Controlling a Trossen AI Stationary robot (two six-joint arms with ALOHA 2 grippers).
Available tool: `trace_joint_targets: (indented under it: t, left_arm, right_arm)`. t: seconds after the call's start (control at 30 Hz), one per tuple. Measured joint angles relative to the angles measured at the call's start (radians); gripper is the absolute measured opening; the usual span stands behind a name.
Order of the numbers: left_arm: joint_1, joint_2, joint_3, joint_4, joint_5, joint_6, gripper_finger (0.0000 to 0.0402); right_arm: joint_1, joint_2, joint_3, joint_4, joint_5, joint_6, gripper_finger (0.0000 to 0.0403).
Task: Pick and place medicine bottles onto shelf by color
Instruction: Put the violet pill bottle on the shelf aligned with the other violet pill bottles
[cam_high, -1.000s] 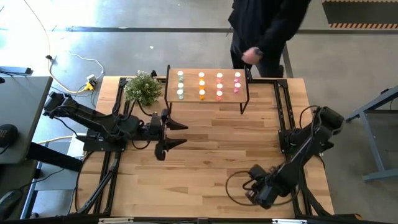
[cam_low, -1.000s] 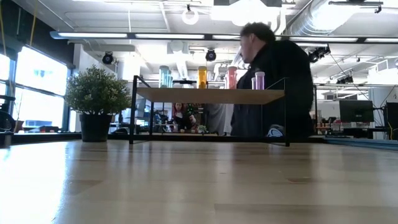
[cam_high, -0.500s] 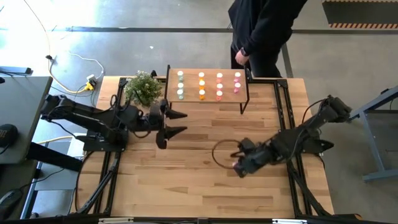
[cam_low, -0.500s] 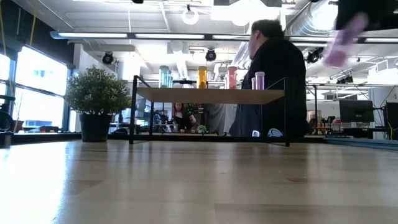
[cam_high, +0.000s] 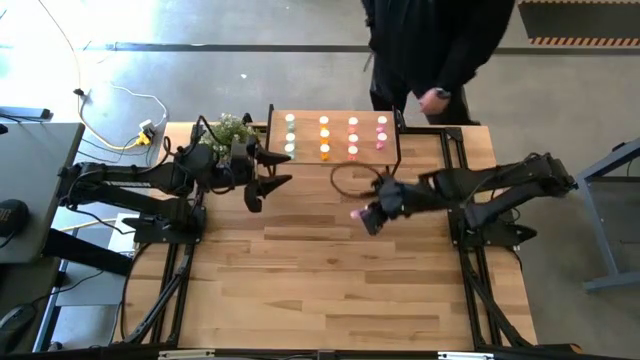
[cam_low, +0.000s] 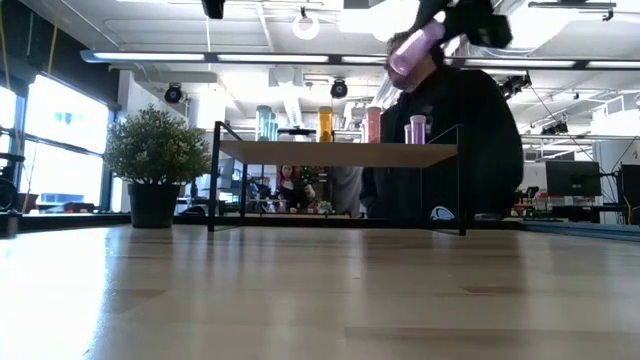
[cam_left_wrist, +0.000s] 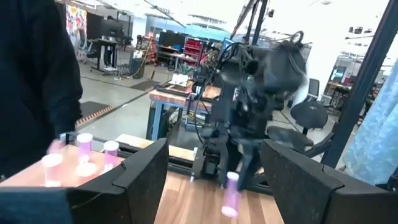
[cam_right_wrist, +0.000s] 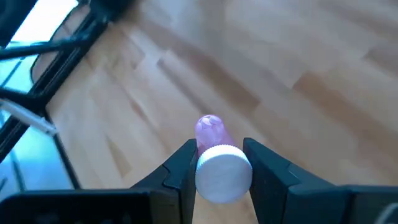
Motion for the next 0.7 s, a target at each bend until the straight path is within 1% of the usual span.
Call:
trace_joint_targets:
  t: [0.2, 0.27, 0.37, 0.5, 0.7]
  left_arm:
    - [0.056, -0.005, 0.0, -0.019, 0.064, -0.002, 0.0243]
    - [0.068, -0.006, 0.0, -0.021, 0.077, -0.004, 0.0243]
    - [0.084, -0.006, 0.0, -0.037, 0.089, -0.011, 0.0243]
    - [0.098, -0.006, 0.0, -0.05, 0.091, -0.011, 0.0243]
    - [0.099, -0.005, 0.0, -0.05, 0.091, 0.0, 0.0243]
  right_arm:
    - [-0.145, 0.004, 0.121, -0.147, -0.004, -0.141, 0.0103]
    - [-0.192, 0.004, 0.165, -0.221, -0.005, -0.191, 0.0103]
    - [-0.261, 0.004, 0.223, -0.28, -0.009, -0.281, 0.0103]
    - [-0.365, 0.004, 0.281, -0.332, -0.042, -0.419, 0.0103]
    - [-0.52, 0.024, 0.332, -0.404, -0.126, -0.626, 0.0103]
